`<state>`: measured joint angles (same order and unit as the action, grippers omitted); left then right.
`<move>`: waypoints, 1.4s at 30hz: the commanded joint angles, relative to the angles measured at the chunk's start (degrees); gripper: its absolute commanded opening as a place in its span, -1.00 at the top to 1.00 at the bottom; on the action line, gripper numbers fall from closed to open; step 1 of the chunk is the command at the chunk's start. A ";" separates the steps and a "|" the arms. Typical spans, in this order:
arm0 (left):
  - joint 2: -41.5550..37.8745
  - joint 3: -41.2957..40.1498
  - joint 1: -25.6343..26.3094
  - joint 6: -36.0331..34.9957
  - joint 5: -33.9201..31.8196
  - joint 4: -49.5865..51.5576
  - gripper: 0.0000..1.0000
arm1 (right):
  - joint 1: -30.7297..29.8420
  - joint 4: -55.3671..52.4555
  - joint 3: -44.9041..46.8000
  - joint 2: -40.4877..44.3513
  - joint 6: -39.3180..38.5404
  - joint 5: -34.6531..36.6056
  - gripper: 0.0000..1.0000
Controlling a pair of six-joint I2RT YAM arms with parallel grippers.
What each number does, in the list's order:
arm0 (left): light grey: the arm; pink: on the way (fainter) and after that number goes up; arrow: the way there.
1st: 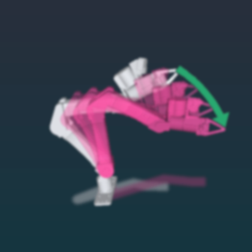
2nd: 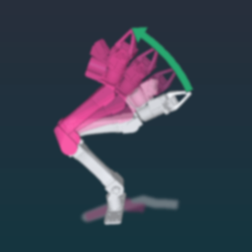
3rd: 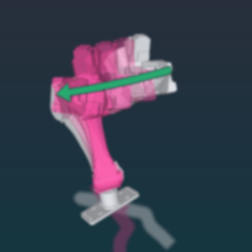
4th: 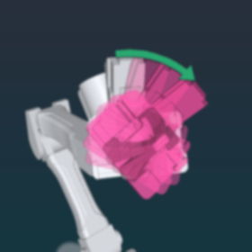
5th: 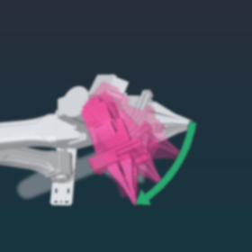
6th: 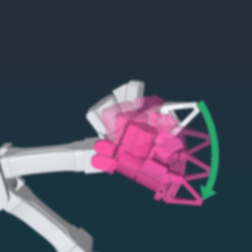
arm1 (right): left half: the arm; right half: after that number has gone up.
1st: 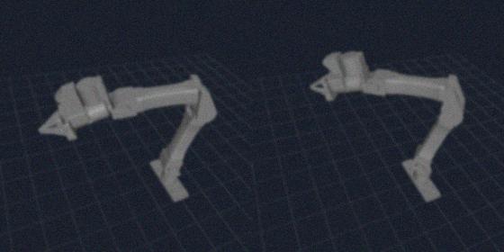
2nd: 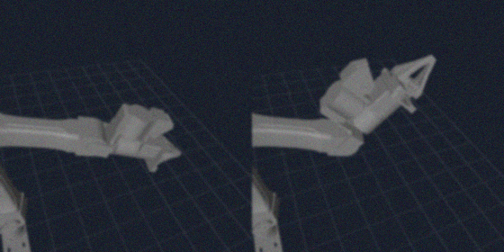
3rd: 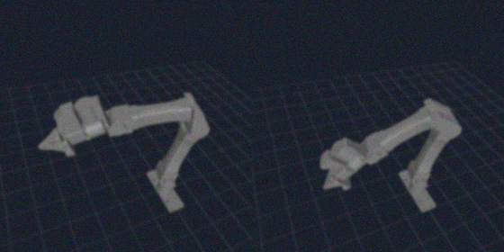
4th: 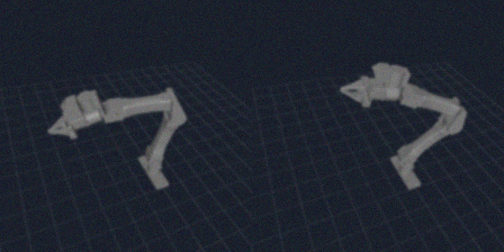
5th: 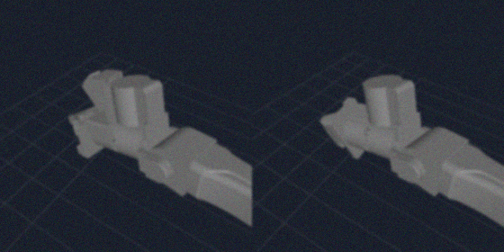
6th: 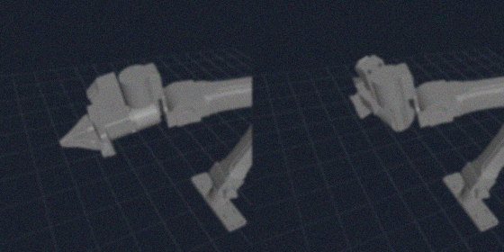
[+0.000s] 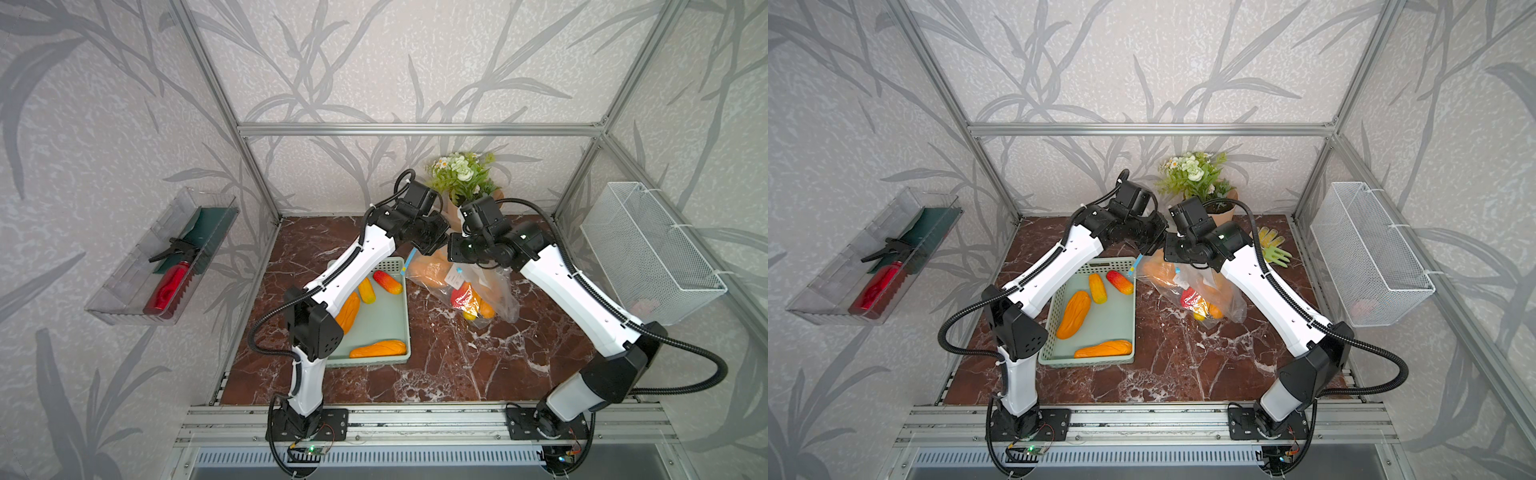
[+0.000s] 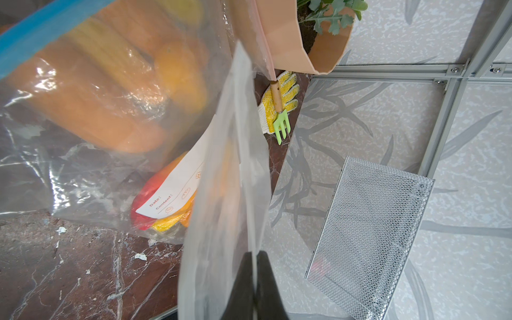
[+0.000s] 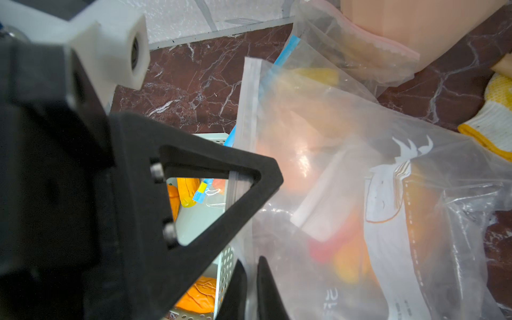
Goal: Place the mango in a zip-top bag and seal the zipper
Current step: Open the zipper of the food storage bag.
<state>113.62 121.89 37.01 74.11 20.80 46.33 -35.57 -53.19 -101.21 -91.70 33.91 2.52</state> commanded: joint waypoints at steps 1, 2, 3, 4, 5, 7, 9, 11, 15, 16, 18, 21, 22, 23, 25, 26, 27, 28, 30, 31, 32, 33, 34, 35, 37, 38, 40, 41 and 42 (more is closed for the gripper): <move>-0.10 2.40 0.14 -0.81 -1.88 1.82 0.91 | 0.52 -1.88 -1.17 0.15 0.34 0.56 0.96; -0.45 2.77 0.14 -1.54 -2.89 2.24 0.68 | 0.99 -1.91 -1.05 0.44 0.85 -0.45 0.99; -0.89 3.28 -0.01 -2.56 -4.13 3.04 0.47 | 1.73 -1.85 -0.86 0.70 1.48 -1.86 1.00; -1.39 3.38 -0.23 -3.25 -5.28 3.96 0.38 | 2.35 -1.77 -0.48 1.10 1.99 -2.99 1.00; -2.27 3.12 -0.48 -4.06 -6.80 5.01 0.27 | 3.29 -1.25 0.29 1.68 2.26 -4.59 1.00; -4.54 -0.13 -1.59 -4.34 -8.24 4.79 0.23 | 5.05 0.00 1.85 3.03 4.62 -7.40 1.00; -7.92 -6.93 -2.84 -2.77 -8.07 0.45 0.26 | 6.48 0.93 2.68 3.87 5.52 -9.72 1.00; -10.27 -12.60 -3.59 -1.09 -6.77 -3.95 0.35 | 7.48 1.40 3.06 4.24 6.30 -11.55 1.00; -9.56 -15.22 -3.47 0.05 -2.00 -8.92 0.38 | 8.41 2.89 4.23 4.90 8.34 -14.74 1.00; -9.29 -15.69 -3.37 0.44 -1.19 -10.39 0.38 | 8.53 3.24 4.46 4.95 8.65 -15.16 1.00; -8.82 -16.47 -3.04 1.61 0.00 -13.42 0.35 | 8.44 3.49 4.68 5.12 9.11 -15.74 1.00; -8.03 -16.56 -2.65 3.02 1.68 -16.76 0.28 | 8.50 3.87 5.95 5.63 9.66 -15.88 1.00; -7.53 -16.24 -2.45 3.21 2.41 -16.84 0.28 | 8.57 4.20 6.46 5.89 9.99 -16.06 1.00; -6.79 -15.70 -2.19 3.40 3.35 -16.44 0.28 | 8.51 4.61 7.01 6.16 10.27 -16.19 1.00; -5.68 -15.34 -1.91 3.50 4.96 -14.92 0.33 | 8.52 5.02 7.58 6.60 10.85 -16.19 1.00; -5.13 -15.24 -1.78 3.34 5.62 -13.90 0.39 | 8.50 5.02 7.56 6.70 10.99 -16.03 1.00; -4.70 -15.14 -1.70 3.20 6.06 -12.39 0.44 | 8.57 5.02 7.54 6.84 11.00 -15.76 1.00; -4.41 -15.08 -1.66 2.87 6.09 -11.26 0.47 | 8.64 5.05 7.52 6.96 11.09 -15.47 1.00; -4.54 -15.06 -1.65 2.25 4.73 -7.81 0.51 | 8.64 4.96 7.35 7.24 10.92 -14.83 1.00; -4.66 -15.03 -1.65 2.06 3.99 -6.80 0.51 | 8.63 4.81 7.23 7.27 10.75 -14.42 1.00; -4.75 -15.08 -1.68 1.82 3.65 -6.44 0.49 | 8.60 4.85 7.20 7.37 10.54 -14.25 1.00; -4.90 -15.04 -1.60 1.92 3.42 -6.27 0.42 | 8.63 4.77 7.12 7.41 10.40 -14.13 1.00; -4.76 -14.84 -1.59 2.00 3.56 -6.32 0.36 | 8.59 4.79 7.10 7.42 10.24 -14.04 1.00; -4.56 -14.51 -1.51 2.09 3.76 -6.42 0.33 | 8.59 4.96 7.15 7.41 10.11 -14.12 1.00; -3.65 -13.74 -1.25 2.56 4.76 -6.59 0.26 | 8.63 5.08 7.31 7.50 9.99 -14.13 1.00; -3.29 -13.34 -1.12 2.70 5.16 -6.94 0.24 | 8.53 5.27 7.45 7.59 9.86 -14.04 1.00; -2.05 -11.50 -0.81 2.63 6.15 -6.00 0.22 | 8.50 5.16 7.67 7.77 9.64 -13.42 1.00; -1.60 -10.36 -0.71 2.16 6.20 -4.51 0.23 | 8.50 5.11 7.71 7.85 9.28 -12.90 1.00; -1.08 -8.57 -0.60 1.32 5.71 -1.85 0.23 | 8.44 5.08 7.78 8.08 8.93 -12.13 1.00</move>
<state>111.11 109.56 35.77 75.66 25.71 39.75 -27.09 -49.12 -93.86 -85.76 44.12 -11.44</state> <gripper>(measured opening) 0.388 0.049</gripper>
